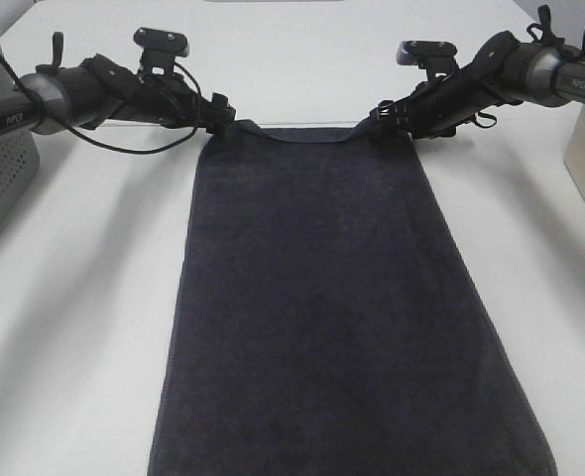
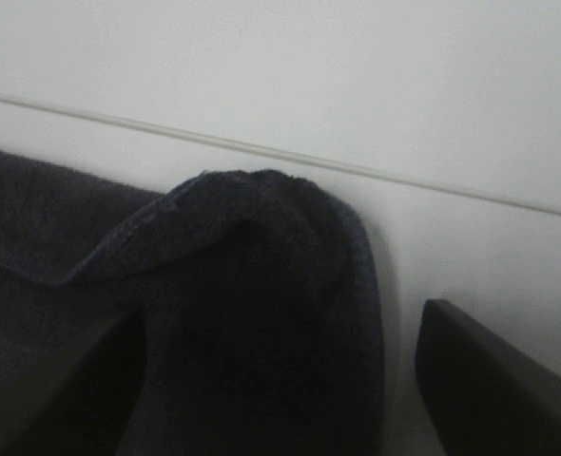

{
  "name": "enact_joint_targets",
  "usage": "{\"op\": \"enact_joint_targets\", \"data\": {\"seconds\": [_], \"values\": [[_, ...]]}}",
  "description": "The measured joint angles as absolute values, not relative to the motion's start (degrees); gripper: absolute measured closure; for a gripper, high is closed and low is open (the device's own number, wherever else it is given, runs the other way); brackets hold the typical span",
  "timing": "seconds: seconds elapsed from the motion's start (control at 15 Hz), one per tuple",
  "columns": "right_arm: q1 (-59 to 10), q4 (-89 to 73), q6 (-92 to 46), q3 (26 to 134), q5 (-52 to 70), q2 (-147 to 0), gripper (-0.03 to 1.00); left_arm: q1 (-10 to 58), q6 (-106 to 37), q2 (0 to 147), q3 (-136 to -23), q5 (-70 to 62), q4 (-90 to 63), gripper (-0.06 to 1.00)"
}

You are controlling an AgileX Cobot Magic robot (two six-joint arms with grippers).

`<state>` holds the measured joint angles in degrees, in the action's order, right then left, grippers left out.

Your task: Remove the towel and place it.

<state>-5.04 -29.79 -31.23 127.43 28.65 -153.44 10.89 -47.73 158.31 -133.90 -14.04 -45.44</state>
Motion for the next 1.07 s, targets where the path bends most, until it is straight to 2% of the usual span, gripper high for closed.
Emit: {"op": "enact_joint_targets", "data": {"seconds": [0.47, 0.67, 0.87, 1.07], "values": [[-5.04, -28.53, -31.28, 127.43, 33.63, -146.39, 0.21, 10.89, -46.24, 153.32, -133.90, -24.06, -40.62, 0.03], [-5.04, -29.11, -30.94, 127.43, 42.06, -142.38, 0.21, 10.83, -34.84, 148.22, -133.90, -32.43, -38.79, 0.03], [-5.04, -28.07, -25.55, 127.43, 56.61, -136.65, 0.21, 10.83, -16.73, 141.41, -133.90, -41.71, -24.52, 0.03], [-4.70, -23.78, -16.90, 127.43, 66.63, -128.46, 0.21, 10.54, -8.25, 132.75, -133.90, -53.00, -9.51, 0.03]]}}
